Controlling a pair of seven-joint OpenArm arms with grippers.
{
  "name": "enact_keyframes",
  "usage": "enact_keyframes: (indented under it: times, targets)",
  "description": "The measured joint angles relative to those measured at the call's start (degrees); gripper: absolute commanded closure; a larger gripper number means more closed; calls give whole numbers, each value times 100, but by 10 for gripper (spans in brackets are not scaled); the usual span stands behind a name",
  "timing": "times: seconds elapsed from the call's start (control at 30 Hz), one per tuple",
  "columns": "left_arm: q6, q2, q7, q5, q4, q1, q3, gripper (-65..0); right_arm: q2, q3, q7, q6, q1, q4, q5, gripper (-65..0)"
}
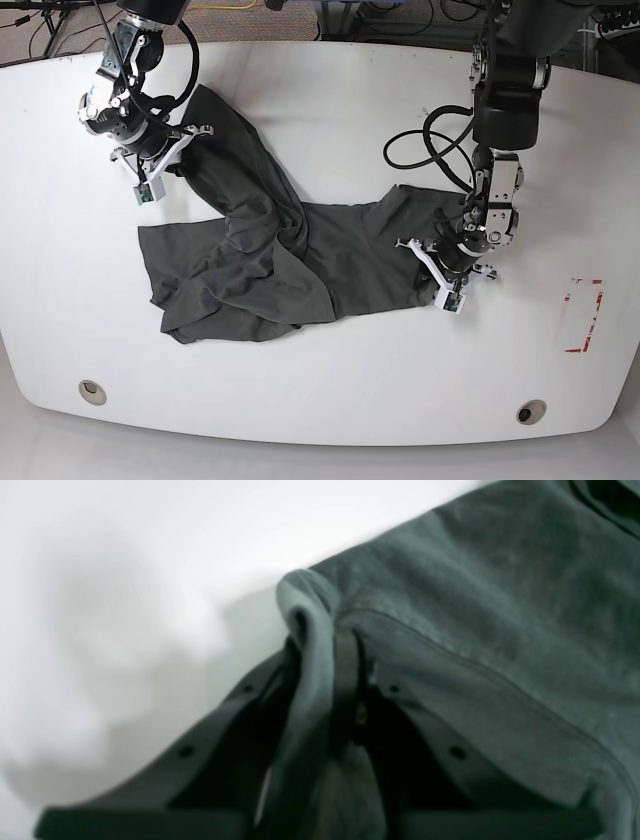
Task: Fold the T-shirt properly
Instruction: 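Close the left gripper on the sleeve edge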
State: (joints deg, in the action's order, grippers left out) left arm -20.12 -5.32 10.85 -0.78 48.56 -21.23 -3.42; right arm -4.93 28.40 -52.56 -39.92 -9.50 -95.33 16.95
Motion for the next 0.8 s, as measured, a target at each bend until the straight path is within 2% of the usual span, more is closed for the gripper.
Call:
enact_keyframes:
  times: [0.5, 0.8]
  targets:
    - [9, -15, 42, 31, 155, 63, 20, -16, 24, 7, -70, 2, -35, -179, -4, 0]
    - [-9, -13, 595, 127, 1207, 472, 96, -26, 227, 39, -168, -2, -181, -1241, -13, 0]
